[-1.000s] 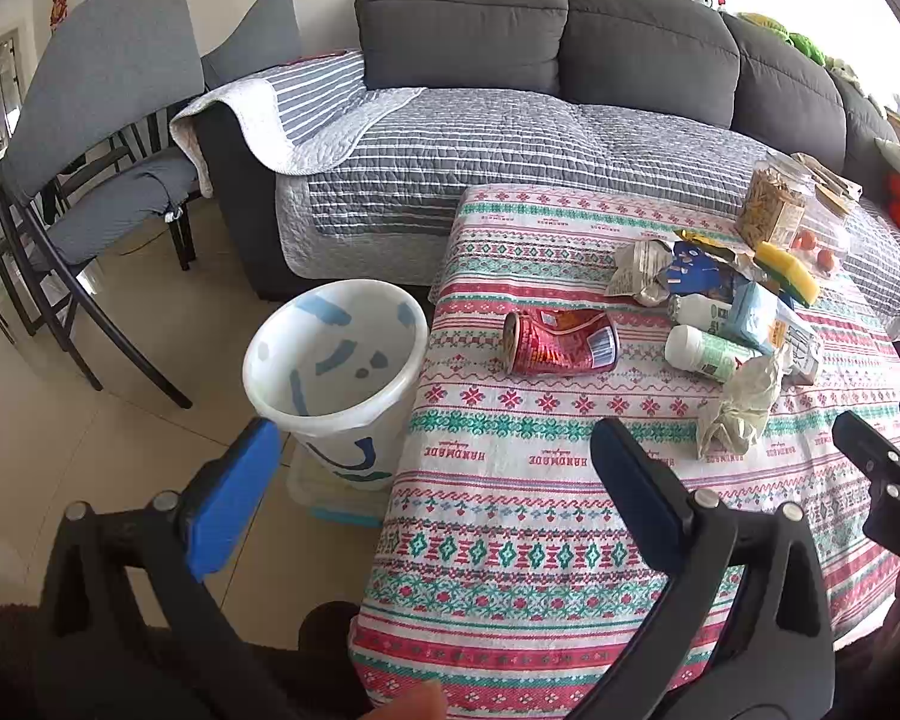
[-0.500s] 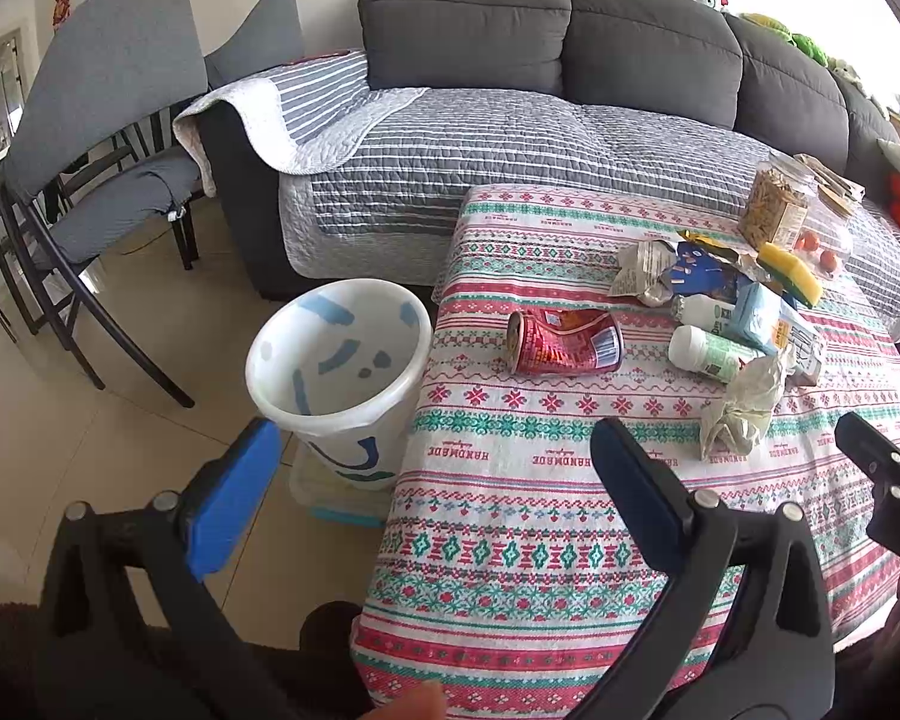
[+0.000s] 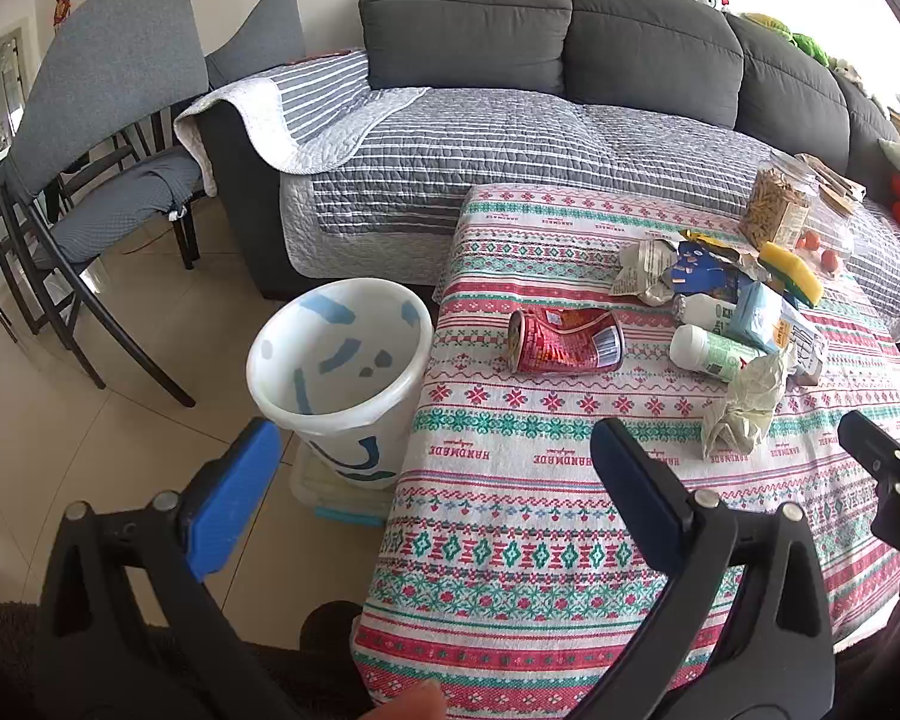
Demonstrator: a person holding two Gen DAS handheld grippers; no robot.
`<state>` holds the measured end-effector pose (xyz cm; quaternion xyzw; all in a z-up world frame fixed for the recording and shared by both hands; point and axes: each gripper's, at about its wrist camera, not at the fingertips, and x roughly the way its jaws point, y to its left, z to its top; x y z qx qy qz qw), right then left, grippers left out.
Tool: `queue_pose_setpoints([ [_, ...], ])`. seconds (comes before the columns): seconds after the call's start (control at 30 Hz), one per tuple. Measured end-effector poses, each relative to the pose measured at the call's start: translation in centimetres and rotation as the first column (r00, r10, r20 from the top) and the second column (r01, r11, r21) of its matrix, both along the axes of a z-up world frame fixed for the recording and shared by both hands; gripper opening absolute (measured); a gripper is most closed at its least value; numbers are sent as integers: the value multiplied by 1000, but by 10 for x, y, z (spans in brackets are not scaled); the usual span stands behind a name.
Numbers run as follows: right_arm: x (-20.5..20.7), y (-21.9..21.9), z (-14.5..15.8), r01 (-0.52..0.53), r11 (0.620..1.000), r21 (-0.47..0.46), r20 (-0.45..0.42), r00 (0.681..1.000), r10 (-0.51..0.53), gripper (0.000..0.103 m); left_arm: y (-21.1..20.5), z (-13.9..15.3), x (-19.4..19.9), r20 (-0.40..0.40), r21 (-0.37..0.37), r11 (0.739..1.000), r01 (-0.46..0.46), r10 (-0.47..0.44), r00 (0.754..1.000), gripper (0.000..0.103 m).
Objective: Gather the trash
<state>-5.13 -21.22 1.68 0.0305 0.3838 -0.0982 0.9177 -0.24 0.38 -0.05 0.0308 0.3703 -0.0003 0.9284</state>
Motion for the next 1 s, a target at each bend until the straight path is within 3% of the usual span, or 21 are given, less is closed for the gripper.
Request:
queue_pose_setpoints([
  [1.0,0,0,0,1,1000,6,-3,1000,-1,103,2,-1,-1,-1,2,1000,-3,3,1000,102],
])
